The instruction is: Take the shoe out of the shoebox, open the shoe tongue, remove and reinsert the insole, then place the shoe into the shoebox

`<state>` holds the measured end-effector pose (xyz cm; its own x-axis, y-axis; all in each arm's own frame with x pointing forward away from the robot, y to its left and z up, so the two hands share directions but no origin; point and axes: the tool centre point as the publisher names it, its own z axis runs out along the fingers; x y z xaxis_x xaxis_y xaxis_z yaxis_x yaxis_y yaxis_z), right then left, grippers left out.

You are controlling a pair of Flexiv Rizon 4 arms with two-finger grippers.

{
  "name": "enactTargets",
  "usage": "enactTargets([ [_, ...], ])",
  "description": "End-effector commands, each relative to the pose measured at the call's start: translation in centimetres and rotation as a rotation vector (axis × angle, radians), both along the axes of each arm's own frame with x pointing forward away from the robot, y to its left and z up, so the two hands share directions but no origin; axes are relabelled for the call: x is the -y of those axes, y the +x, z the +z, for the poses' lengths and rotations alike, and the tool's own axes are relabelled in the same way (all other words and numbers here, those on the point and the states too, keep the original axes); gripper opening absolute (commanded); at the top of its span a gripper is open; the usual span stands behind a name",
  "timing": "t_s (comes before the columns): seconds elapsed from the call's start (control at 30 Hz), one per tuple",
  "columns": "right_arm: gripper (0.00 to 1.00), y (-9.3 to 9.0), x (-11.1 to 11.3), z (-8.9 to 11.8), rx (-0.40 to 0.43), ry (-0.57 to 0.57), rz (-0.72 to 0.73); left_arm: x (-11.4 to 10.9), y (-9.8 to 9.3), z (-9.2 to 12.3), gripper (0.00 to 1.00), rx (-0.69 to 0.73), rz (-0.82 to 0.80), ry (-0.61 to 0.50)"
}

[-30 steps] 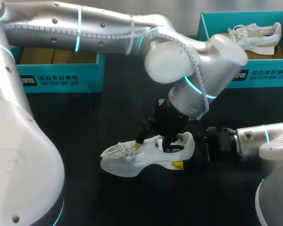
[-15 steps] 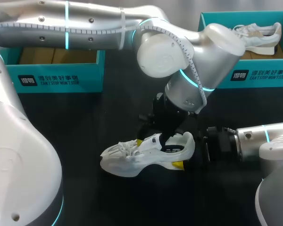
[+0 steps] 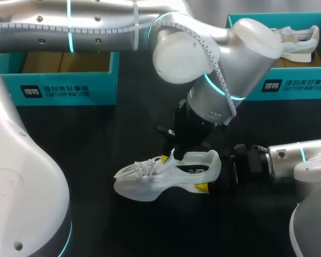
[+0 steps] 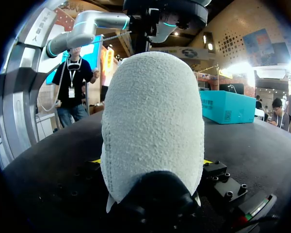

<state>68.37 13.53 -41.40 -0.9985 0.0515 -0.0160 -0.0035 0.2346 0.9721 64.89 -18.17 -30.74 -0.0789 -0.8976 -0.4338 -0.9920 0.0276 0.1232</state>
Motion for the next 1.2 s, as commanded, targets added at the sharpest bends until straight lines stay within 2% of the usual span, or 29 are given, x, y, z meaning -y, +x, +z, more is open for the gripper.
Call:
enactTargets([
  [0.03,0.0,0.1,0.0,0.0,-0.002,-0.003,0.0,-0.2,-0.6,0.0,0.0,0.12,0.215,0.021],
  [0.17,0.0,0.1,0.0,0.0,-0.002,-0.003,0.0,-1.4,-0.8,0.5,0.0,0.136,0.236,-0.037],
  [0.4,0.0,0.1,0.0,0.0,-0.002,-0.003,0.0,-4.9,-1.4,1.1,0.0,0.173,0.33,-0.261],
  [0.7,0.0,0.1,0.0,0.0,-0.002,-0.003,0.0,-8.3,-1.0,-0.6,0.0,0.157,0.467,-0.472],
  [0.9,0.0,0.1,0.0,0.0,-0.002,-0.003,0.0,-9.7,-1.0,-0.5,0.0,0.148,0.512,-0.549],
  [1.2,0.0,0.1,0.0,0.0,-0.002,-0.003,0.0,-10.6,-1.0,1.0,0.0,0.174,0.547,-0.633],
])
